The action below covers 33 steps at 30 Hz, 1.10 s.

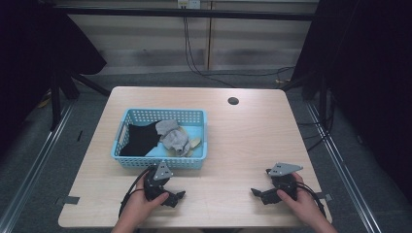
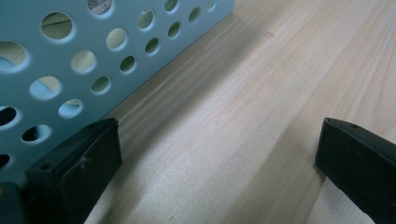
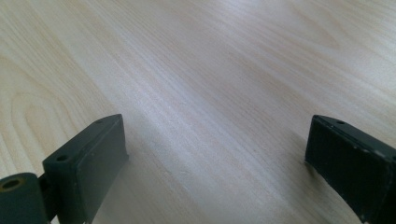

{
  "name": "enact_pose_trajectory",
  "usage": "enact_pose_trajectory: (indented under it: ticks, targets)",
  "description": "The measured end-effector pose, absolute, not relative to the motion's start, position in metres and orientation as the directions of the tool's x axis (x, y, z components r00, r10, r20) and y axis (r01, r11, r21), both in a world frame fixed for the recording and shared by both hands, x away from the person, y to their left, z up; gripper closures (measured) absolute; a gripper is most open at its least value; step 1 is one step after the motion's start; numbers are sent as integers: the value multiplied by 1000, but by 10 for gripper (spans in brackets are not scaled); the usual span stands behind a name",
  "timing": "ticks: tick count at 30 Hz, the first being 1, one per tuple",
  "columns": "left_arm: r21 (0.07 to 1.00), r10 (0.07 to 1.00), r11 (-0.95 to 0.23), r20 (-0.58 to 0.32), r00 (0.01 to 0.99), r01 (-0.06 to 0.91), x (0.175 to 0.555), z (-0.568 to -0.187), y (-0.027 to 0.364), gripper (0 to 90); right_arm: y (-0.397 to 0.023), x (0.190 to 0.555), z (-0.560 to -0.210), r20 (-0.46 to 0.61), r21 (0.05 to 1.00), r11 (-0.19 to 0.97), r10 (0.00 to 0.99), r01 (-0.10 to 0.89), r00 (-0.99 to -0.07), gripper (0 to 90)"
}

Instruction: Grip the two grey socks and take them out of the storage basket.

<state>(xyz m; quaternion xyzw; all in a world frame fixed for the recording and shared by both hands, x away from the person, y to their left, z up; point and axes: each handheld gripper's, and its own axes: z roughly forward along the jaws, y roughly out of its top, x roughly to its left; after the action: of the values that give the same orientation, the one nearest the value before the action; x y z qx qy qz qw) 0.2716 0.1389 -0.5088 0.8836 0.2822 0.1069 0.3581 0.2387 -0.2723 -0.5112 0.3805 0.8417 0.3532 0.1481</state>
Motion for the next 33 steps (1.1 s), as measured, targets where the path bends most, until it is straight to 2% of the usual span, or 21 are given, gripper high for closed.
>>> enact_pose_trajectory:
  ticks: [9,14,16,18,21,24,28,33]
  targets:
    - [694,590,-573,-20,807,436,271,-509,138,0,-272,239,-511,19,708,461,746,536,-666,47]
    - [647,593,-601,-32,805,469,268,-503,134,0,-272,238,-511,20,706,460,747,539,-664,47]
    - [620,579,-632,-21,815,465,266,-498,133,66,-272,238,-511,21,706,459,748,540,-663,47]
    - [609,585,-623,-53,810,490,266,-493,132,185,-272,238,-511,22,706,458,748,540,-663,47]
    - [589,599,-617,-80,797,522,267,-489,133,157,-272,238,-511,21,706,458,748,540,-663,47]
    - [576,596,-629,-73,799,522,267,-486,133,172,-272,238,-511,21,706,458,748,540,-663,47]
    - [526,592,-651,-99,800,547,266,-479,132,174,-272,238,-511,21,706,458,749,540,-663,47]
    - [385,601,-695,-153,785,607,269,-469,133,199,-272,238,-511,21,706,458,748,540,-663,47]
